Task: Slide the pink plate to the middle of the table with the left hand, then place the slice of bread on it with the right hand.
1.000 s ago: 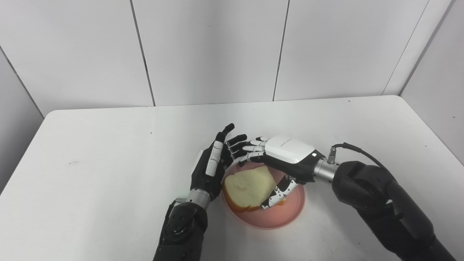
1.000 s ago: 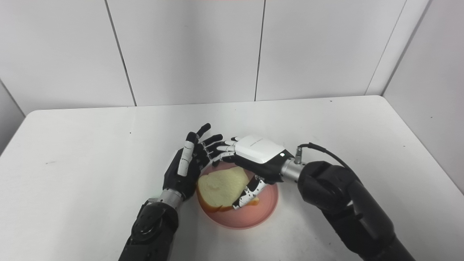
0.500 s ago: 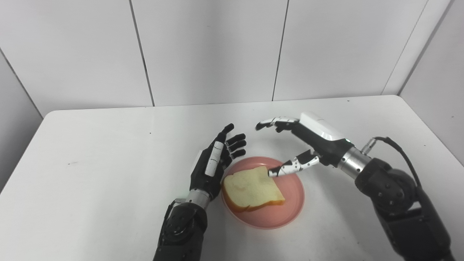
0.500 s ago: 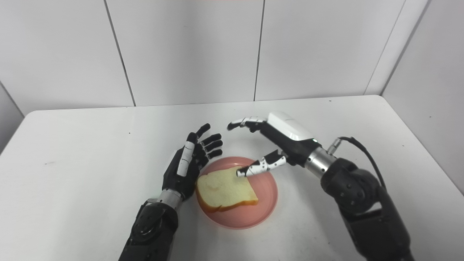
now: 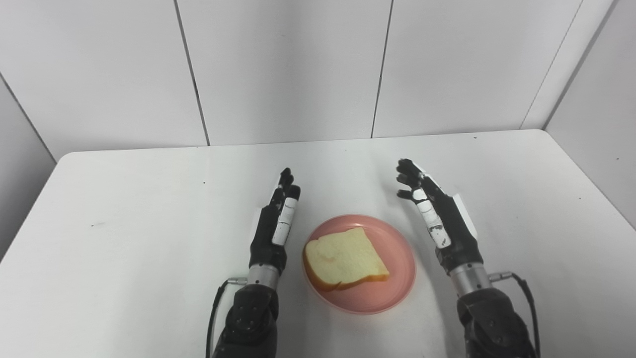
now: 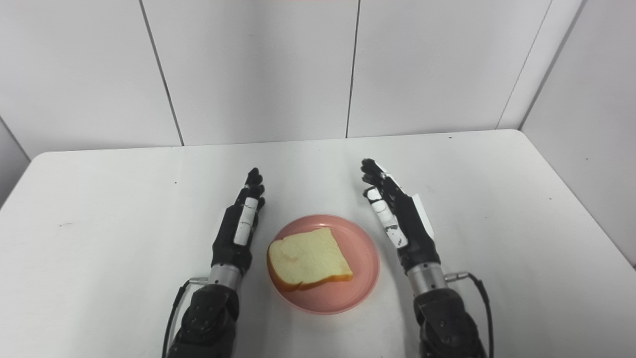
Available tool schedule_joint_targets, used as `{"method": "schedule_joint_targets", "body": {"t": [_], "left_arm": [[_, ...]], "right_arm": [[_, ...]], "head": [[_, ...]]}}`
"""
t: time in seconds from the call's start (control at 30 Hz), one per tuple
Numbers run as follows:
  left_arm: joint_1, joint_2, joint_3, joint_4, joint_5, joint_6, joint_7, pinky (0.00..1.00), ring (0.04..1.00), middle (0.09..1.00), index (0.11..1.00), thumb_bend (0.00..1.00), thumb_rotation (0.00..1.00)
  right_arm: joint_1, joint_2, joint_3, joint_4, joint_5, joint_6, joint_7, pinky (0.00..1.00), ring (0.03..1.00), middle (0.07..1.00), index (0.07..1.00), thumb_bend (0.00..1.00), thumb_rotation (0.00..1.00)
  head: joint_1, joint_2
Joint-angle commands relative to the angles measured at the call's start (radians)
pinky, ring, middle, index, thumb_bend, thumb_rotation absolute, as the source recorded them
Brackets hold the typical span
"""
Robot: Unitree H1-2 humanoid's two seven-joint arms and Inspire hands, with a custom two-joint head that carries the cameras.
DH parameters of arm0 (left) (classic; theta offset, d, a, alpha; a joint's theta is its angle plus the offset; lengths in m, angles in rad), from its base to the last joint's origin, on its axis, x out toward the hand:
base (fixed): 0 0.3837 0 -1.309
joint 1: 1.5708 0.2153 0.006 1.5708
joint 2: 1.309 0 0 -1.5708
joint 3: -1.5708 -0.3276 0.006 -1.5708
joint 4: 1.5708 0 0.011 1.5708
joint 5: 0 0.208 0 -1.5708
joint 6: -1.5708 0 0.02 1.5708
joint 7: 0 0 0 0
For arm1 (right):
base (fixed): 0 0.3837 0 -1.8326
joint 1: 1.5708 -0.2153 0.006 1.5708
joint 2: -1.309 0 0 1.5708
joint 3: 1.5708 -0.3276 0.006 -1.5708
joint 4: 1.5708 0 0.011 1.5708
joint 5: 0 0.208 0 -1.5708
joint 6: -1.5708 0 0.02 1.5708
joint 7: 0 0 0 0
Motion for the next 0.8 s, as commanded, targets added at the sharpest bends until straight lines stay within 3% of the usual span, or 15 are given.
{"method": "schedule_joint_targets", "body": {"t": [0.0,0.23,0.5,0.77], "left_arm": [[0.054,-0.043,0.004,-0.007,0.015,0.001,0.031,1.00,1.000,1.000,1.000,0.77,0.89],[0.061,-0.062,-0.003,-0.039,0.005,0.025,0.073,1.00,1.000,1.000,1.000,0.73,0.90],[0.066,-0.063,-0.010,-0.066,-0.024,0.060,0.058,1.00,1.000,1.000,1.000,0.72,0.90],[0.064,-0.059,-0.013,-0.072,-0.040,0.076,0.053,1.00,1.000,1.000,1.000,0.73,0.90]], "right_arm": [[-0.017,-0.005,-0.008,-0.006,0.012,-0.031,-0.028,0.90,0.937,0.945,0.908,0.75,1.00],[-0.008,-0.011,-0.007,0.030,0.029,-0.053,-0.058,0.91,0.944,0.942,0.897,0.78,1.00],[-0.001,-0.007,0.000,0.060,0.038,-0.097,-0.078,0.89,0.927,0.918,0.880,0.78,0.99],[0.004,-0.017,0.015,0.066,0.030,-0.089,-0.084,0.87,0.912,0.907,0.870,0.77,1.00]], "head": [[0.003,-0.001],[0.008,-0.006],[0.009,-0.007],[0.011,-0.008]]}}
